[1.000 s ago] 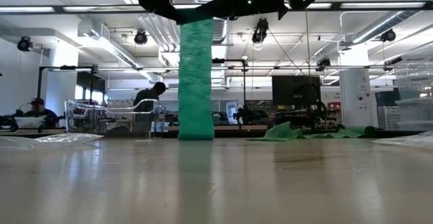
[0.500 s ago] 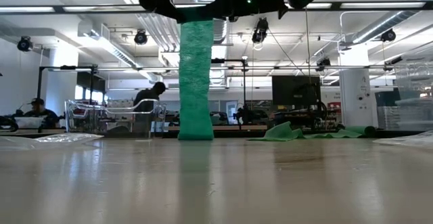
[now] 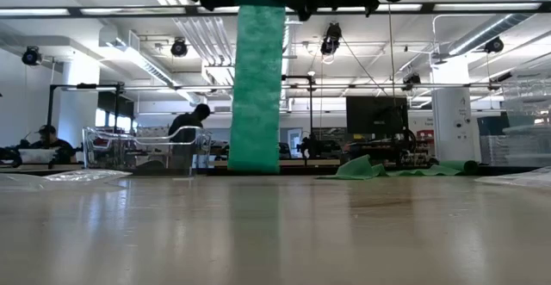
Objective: Roll bandage
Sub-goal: Roll the blue bandage
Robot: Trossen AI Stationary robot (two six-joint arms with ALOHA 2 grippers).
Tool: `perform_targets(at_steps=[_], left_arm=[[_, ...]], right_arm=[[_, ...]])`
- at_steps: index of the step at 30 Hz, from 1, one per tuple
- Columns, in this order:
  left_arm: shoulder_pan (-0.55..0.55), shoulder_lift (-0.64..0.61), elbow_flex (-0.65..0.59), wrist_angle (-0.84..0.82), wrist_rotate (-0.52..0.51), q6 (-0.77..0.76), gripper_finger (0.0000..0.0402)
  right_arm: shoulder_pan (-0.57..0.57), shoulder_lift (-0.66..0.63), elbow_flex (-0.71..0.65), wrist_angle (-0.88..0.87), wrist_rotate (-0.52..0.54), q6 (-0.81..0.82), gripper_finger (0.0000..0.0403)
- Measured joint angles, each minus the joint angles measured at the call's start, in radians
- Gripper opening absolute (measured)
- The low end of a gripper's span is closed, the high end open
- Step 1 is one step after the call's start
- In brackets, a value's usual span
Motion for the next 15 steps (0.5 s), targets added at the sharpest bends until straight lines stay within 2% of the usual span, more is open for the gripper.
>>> perform_targets(at_steps=[4, 8, 12, 15], left_arm=[[-0.01, 0.029, -0.001, 0.059, 0.004, -0.037, 0.0302], [-0.027, 0.068, -0.001, 0.054, 0.004, -0.042, 0.0319], [-0.031, 0.083, -0.002, 0.061, 0.004, -0.049, 0.0302], [-0.03, 0.086, -0.003, 0.1, 0.003, -0.075, 0.0257]], right_arm=[[0.007, 0.003, -0.001, -0.021, -0.003, -0.012, 0.0007], [0.014, 0.002, -0.001, -0.013, -0.003, -0.002, 0.0008], [0.015, -0.008, 0.001, -0.015, -0.003, 0.022, 0.0008], [0.015, -0.018, 0.001, -0.02, -0.003, 0.02, 0.0008]])
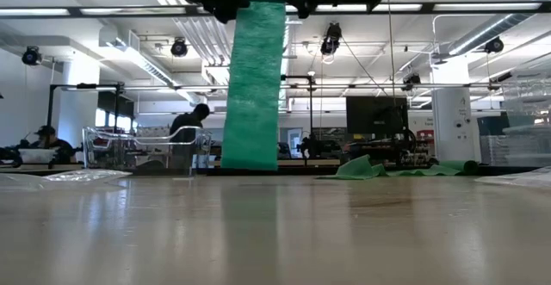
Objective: Roll bandage
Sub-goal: Roll the blue bandage
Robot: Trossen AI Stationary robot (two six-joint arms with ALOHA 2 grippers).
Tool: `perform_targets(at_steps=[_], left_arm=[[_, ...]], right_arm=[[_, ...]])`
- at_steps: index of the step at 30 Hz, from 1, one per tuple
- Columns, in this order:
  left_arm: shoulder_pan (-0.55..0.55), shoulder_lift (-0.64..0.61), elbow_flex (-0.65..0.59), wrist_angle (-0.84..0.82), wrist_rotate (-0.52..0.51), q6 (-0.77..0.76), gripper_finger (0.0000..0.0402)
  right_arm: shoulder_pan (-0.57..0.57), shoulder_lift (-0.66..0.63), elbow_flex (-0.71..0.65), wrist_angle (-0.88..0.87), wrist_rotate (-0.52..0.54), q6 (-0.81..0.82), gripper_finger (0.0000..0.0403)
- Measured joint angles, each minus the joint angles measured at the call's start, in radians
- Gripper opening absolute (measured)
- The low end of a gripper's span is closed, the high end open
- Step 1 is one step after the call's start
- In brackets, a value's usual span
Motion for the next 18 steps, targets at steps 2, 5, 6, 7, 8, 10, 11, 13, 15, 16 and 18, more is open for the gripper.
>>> perform_targets(at_steps=[2, 5, 6, 7, 8, 10, 11, 13, 15, 16, 18], left_arm=[[0.0, 0.0, -0.003, 0.014, 0.001, -0.005, 0.0212], [-0.001, 0.0, -0.004, 0.014, 0.002, -0.006, 0.0122], [-0.001, 0.0, -0.004, 0.015, 0.002, 0.002, 0.0088], [-0.001, 0.0, -0.005, 0.019, 0.003, 0.013, 0.0052], [-0.001, 0.0, -0.008, 0.025, 0.002, 0.019, 0.0027], [0.0, 0.0, -0.015, 0.036, 0.003, 0.018, 0.0014], [0.0, 0.0, -0.021, 0.046, 0.002, 0.018, 0.0016], [-0.001, -0.001, -0.039, 0.089, 0.003, 0.007, 0.0011], [-0.001, -0.003, -0.07, 0.153, 0.004, -0.023, 0.0003], [-0.001, -0.005, -0.087, 0.179, 0.006, -0.037, 0.0003], [-0.001, -0.011, -0.121, 0.23, 0.011, -0.055, 0.0001]], right_arm=[[0.0, -0.002, 0.001, 0.001, 0.001, 0.009, 0.0008], [0.0, -0.011, 0.002, -0.001, 0.003, 0.042, 0.0009], [0.0, -0.015, 0.002, 0.0, 0.003, 0.051, 0.0009], [0.0, -0.021, 0.002, 0.001, 0.002, 0.06, 0.0009], [0.0, -0.026, 0.002, 0.002, 0.0, 0.071, 0.0009], [0.0, -0.036, 0.002, 0.004, -0.001, 0.083, 0.0009], [0.0, -0.04, 0.002, 0.003, -0.001, 0.089, 0.0009], [0.0, -0.046, 0.002, 0.002, -0.003, 0.099, 0.0009], [0.0, -0.055, 0.002, 0.0, -0.003, 0.11, 0.0009], [0.0, -0.058, 0.002, 0.002, -0.003, 0.115, 0.0009], [0.0, -0.064, 0.002, 0.004, -0.002, 0.124, 0.0009]])
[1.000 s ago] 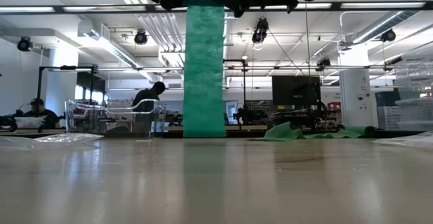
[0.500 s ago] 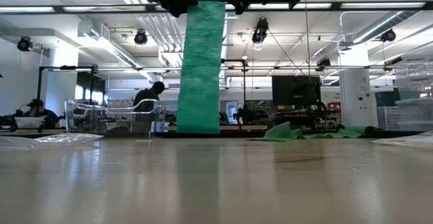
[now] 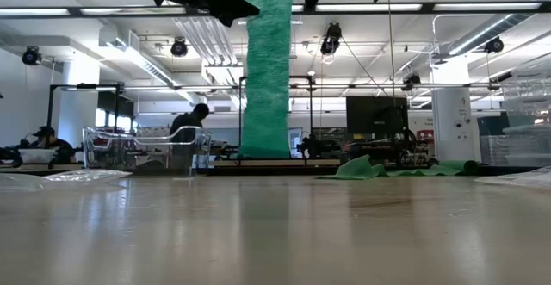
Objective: Roll bandage
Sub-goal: Roll the blue bandage
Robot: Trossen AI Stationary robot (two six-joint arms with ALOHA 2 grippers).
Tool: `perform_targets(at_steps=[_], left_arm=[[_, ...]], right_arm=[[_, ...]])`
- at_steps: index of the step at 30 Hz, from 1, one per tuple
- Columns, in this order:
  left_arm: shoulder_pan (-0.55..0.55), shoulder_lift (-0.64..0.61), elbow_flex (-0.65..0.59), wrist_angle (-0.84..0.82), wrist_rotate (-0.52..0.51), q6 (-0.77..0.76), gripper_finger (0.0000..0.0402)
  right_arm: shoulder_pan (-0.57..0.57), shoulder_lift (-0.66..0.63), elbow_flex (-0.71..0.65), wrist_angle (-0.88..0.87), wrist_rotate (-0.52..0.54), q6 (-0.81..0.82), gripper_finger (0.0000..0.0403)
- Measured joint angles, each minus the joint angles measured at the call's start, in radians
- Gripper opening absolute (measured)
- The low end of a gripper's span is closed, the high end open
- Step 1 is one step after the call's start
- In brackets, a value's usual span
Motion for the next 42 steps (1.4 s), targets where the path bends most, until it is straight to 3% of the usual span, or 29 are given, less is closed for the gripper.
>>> perform_targets(at_steps=[8, 16, 21, 28, 34, 38, 42], left_arm=[[-0.002, -0.046, -0.129, 0.142, 0.005, -0.05, 0.0], [-0.001, -0.111, -0.121, 0.059, -0.004, -0.001, 0.0025], [-0.001, -0.124, -0.096, -0.021, -0.006, 0.031, 0.0089], [0.027, -0.142, -0.067, -0.027, -0.021, 0.011, 0.0217], [0.033, -0.125, -0.035, -0.023, 0.07, -0.114, 0.032], [0.032, -0.096, -0.006, -0.022, 0.116, -0.239, 0.0361], [0.032, -0.075, 0.02, -0.019, 0.124, -0.336, 0.0378]], right_arm=[[-0.015, -0.024, 0.0, -0.002, 0.012, -0.014, 0.0009], [-0.024, -0.011, -0.005, -0.057, 0.018, -0.125, 0.0009], [-0.022, -0.011, -0.005, -0.041, 0.019, -0.222, 0.0009], [-0.022, -0.004, -0.016, -0.043, 0.02, -0.394, 0.0009], [-0.005, 0.002, -0.018, -0.049, 0.02, -0.526, 0.0009], [0.006, 0.002, -0.018, -0.049, 0.019, -0.599, 0.0009], [0.007, 0.002, -0.018, -0.049, 0.019, -0.639, 0.0009]])
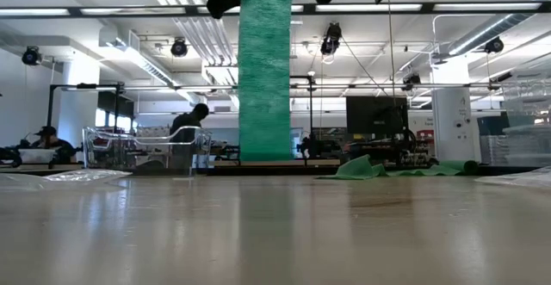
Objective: Roll bandage
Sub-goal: Roll the blue bandage
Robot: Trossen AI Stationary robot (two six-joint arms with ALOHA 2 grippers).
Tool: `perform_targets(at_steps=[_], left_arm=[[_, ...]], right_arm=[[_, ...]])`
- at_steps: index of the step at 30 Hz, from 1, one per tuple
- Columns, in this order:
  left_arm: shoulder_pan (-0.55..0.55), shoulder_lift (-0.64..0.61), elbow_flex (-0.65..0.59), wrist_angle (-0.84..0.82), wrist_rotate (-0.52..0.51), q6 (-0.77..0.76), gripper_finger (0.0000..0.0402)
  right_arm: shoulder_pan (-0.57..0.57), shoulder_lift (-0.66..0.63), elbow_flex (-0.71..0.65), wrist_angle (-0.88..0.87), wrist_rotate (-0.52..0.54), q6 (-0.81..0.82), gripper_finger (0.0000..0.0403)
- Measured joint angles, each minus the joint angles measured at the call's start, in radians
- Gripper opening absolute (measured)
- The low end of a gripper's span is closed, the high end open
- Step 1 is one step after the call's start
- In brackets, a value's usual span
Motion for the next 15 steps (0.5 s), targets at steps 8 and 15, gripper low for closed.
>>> perform_targets(at_steps=[8, 15], left_arm=[[0.0, 0.015, 0.002, 0.027, 0.066, -0.012, 0.0365], [-0.019, 0.014, -0.005, 0.116, 0.05, -0.028, 0.0348]], right_arm=[[0.0, 0.002, 0.0, -0.021, 0.001, -0.023, 0.0009], [0.0, 0.003, 0.0, -0.03, 0.07, -0.056, 0.0009]])
